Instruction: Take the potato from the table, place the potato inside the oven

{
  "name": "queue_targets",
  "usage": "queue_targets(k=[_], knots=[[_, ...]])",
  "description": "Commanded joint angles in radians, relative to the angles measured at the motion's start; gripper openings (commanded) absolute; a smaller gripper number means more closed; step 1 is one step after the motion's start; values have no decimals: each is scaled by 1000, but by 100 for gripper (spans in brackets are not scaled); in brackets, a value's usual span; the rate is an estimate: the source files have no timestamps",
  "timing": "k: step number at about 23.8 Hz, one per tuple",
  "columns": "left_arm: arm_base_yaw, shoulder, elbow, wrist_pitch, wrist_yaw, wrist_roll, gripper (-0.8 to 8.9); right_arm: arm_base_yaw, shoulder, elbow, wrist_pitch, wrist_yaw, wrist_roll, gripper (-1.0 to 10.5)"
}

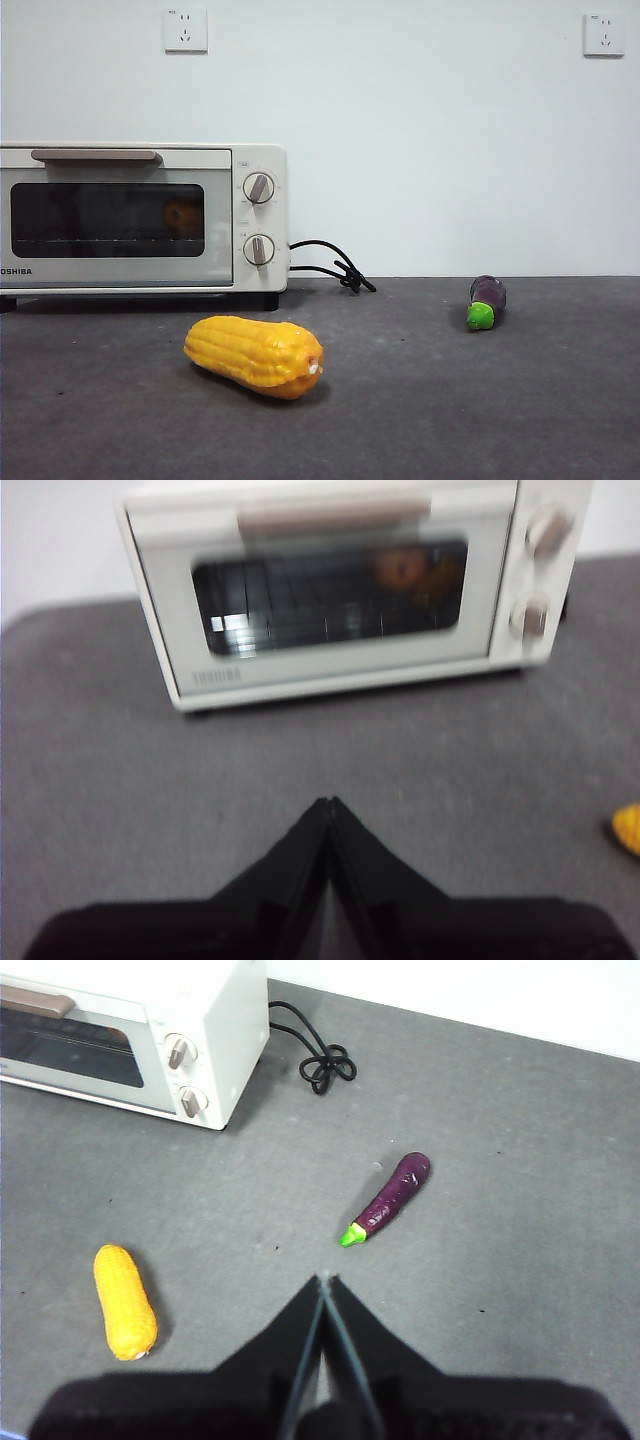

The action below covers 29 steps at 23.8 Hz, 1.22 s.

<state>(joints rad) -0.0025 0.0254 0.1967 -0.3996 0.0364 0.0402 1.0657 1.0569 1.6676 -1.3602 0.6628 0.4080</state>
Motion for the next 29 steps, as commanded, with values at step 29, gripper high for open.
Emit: queue_targets(k=[29], knots=[[2,-16,-188,247,-3,-8,-4,1,1,-6,-21,8,10,2]])
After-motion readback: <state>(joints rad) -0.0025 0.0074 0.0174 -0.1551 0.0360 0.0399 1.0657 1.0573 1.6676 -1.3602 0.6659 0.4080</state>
